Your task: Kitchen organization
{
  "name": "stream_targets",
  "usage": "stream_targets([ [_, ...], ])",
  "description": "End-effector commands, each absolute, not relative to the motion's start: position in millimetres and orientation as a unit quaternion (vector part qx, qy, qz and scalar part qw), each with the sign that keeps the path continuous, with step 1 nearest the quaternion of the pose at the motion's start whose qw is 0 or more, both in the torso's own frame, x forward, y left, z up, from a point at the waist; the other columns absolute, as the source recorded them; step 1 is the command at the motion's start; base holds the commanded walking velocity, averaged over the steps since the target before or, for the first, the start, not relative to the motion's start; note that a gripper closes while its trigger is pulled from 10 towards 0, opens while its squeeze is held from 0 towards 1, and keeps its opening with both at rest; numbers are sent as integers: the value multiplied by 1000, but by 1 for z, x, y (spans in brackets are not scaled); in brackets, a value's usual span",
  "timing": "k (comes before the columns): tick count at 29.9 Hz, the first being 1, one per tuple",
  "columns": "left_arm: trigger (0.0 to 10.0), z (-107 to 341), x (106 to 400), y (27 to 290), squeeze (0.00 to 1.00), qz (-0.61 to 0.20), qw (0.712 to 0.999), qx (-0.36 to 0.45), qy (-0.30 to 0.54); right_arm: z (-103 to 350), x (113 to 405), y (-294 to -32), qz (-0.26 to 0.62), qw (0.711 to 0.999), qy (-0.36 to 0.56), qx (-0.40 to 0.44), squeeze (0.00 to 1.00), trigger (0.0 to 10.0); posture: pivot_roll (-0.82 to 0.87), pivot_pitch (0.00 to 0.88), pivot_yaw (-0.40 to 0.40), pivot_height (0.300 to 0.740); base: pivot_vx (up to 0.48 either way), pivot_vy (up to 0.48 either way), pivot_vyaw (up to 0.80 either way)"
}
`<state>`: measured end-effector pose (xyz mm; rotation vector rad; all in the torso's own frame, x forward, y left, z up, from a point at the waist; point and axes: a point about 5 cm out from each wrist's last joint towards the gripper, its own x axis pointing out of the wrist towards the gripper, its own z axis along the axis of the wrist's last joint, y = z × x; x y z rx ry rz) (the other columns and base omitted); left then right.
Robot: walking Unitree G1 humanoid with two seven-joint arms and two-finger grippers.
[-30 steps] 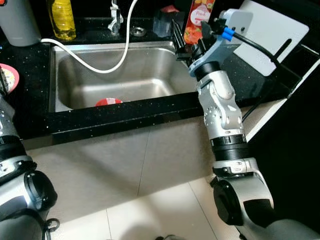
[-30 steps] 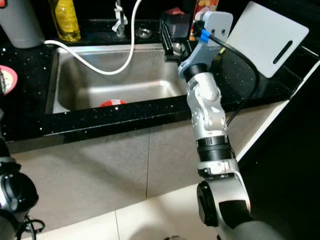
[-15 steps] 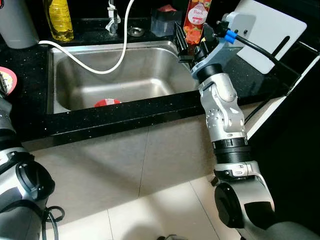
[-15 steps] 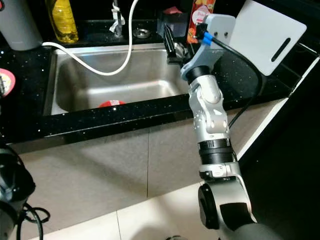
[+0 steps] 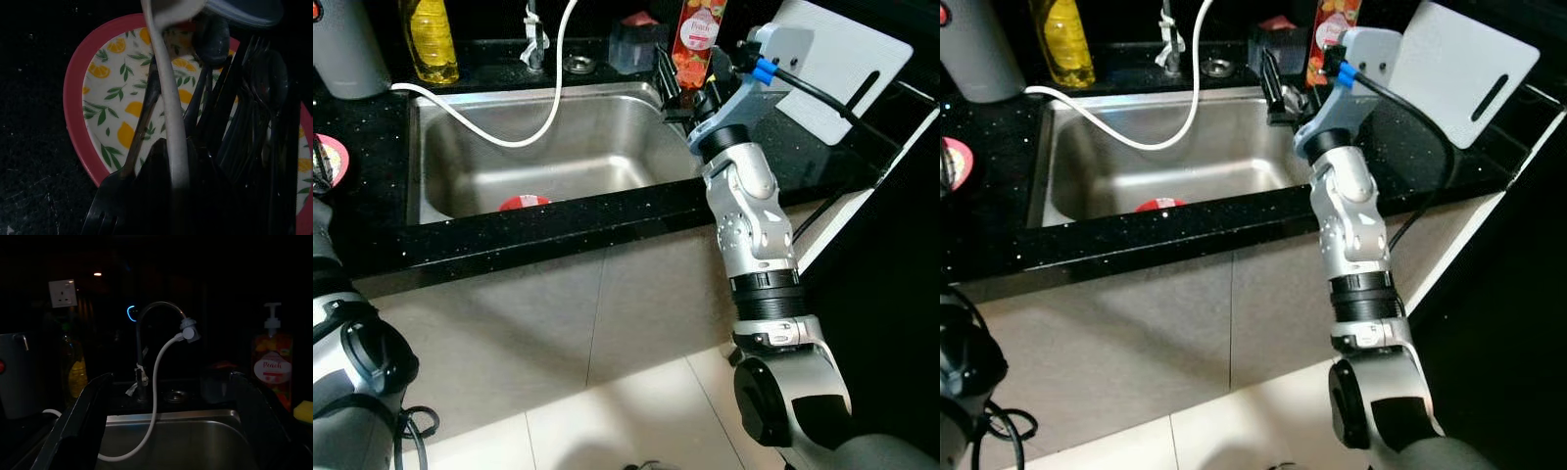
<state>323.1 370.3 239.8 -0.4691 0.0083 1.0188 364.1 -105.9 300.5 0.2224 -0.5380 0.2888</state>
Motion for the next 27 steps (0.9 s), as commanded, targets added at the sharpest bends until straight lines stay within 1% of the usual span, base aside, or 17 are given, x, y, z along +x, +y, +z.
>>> stream_targets([
  [1,1529,234,319,373,0,497,845,-195,9,303,363,-106,144,947,-267,107,0,10000,205,0,-63,740,0,0,0],
  [2,10000,249,319,371,0,495,854,-159,-30,303,363,-106,144,947,-266,107,0,10000,203,0,-63,740,0,0,0],
  [4,10000,282,320,360,0,475,868,-87,-118,302,363,-106,144,947,-265,107,0,10000,201,0,-61,740,0,0,0],
  [7,10000,309,322,344,0,436,880,-33,-185,302,362,-106,144,947,-265,107,0,10000,198,0,-58,740,0,0,0],
  [9,10000,325,327,324,0,375,900,-5,-222,302,362,-107,143,947,-266,107,0,10000,198,0,-57,740,0,0,0],
  [11,10000,331,333,306,0,319,919,17,-232,302,362,-108,142,947,-266,108,0,10000,200,0,-60,740,0,0,0],
  [13,10000,327,347,266,0,190,961,43,-194,302,362,-107,142,947,-266,107,0,10000,200,0,-61,740,0,0,0],
  [14,10000,327,347,266,0,190,961,43,-194,302,362,-107,142,947,-266,107,0,10000,200,0,-61,740,0,0,0],
  [15,10000,322,351,256,0,158,971,55,-173,302,363,-107,142,947,-267,107,0,10000,200,0,-61,740,0,0,0],
  [16,10000,308,355,240,0,99,982,88,-135,303,363,-109,139,947,-269,107,0,10000,197,0,-52,740,0,0,0],
  [17,10000,308,355,240,0,99,982,88,-135,303,363,-109,139,947,-269,107,0,10000,197,0,-52,740,0,0,0],
  [19,10000,298,354,229,0,71,978,141,-133,303,363,-112,129,949,-268,107,0,10000,196,0,-52,740,0,0,0],
  [20,10000,298,354,229,0,71,978,141,-133,303,363,-112,129,949,-268,107,0,10000,196,0,-52,740,0,0,0],
  [21,10000,297,350,221,0,61,966,186,-168,303,363,-114,123,950,-266,106,0,10000,189,0,-49,740,0,0,0],
  [24,10000,297,346,217,0,53,962,195,-183,304,363,-115,117,951,-267,101,0,10000,176,0,-42,740,0,0,0],
  [26,10000,294,345,226,0,77,976,128,-158,307,363,-120,104,953,-269,97,0,10000,178,0,-39,740,0,0,0],
  [27,10000,290,347,241,0,127,983,30,-129,306,364,-124,96,954,-269,96,0,10000,182,0,-36,740,0,0,0],
])
